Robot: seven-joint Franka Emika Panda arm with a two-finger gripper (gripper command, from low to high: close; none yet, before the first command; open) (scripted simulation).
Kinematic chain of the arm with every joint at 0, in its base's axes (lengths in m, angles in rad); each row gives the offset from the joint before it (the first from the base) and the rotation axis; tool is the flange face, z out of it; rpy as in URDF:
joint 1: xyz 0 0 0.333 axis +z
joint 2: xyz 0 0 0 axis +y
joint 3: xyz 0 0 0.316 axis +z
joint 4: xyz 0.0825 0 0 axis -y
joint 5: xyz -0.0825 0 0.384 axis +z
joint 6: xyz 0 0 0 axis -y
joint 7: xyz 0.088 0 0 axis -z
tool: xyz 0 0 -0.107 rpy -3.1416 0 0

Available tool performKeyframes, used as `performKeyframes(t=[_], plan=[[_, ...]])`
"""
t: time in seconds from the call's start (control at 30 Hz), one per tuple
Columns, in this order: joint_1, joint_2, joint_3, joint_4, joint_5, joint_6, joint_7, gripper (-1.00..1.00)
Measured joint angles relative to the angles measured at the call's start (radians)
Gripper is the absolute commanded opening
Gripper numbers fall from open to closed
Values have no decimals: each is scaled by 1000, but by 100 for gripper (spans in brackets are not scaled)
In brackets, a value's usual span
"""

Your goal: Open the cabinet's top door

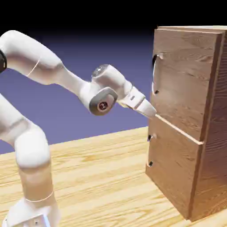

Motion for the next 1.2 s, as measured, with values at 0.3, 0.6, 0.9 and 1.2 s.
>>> performKeyframes(t=[0.3,0.6,0.9,1.2], plan=[[265,326,-298,13,328,-106,-140,0],[529,652,-596,26,656,-213,-280,0],[794,979,-893,39,984,-319,-420,0],[1059,1305,-1191,52,1311,-426,-560,0]])
